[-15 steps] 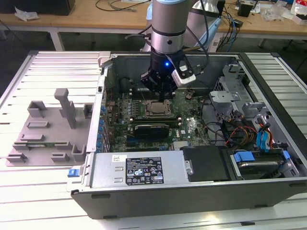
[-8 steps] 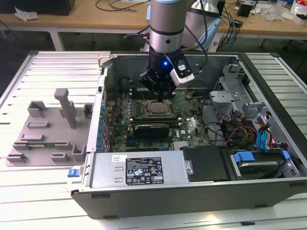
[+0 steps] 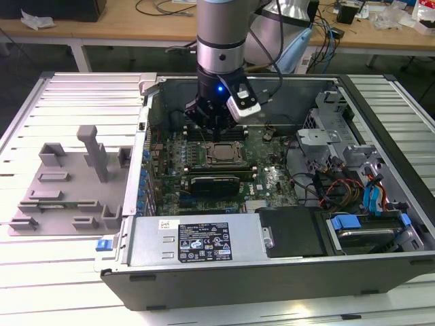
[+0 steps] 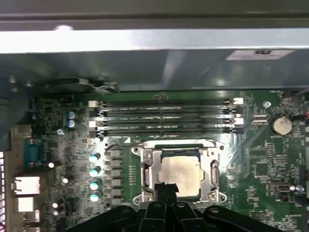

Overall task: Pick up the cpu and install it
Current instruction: 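Install the first cpu locking lever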

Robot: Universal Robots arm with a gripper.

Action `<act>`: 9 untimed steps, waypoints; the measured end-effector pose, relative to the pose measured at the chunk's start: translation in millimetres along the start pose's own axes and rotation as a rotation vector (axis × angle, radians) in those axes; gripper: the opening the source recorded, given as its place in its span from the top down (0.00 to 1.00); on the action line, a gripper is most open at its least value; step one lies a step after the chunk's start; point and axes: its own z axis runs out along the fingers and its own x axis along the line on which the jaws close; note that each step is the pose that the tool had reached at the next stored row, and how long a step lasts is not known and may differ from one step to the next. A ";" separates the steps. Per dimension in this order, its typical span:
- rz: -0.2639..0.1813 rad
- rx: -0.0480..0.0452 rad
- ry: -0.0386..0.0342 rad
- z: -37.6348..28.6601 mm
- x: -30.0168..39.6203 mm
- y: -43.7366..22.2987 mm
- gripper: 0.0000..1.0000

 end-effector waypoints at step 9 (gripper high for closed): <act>0.000 0.0000 -0.0002 -5.2 9.3 0.3 0.89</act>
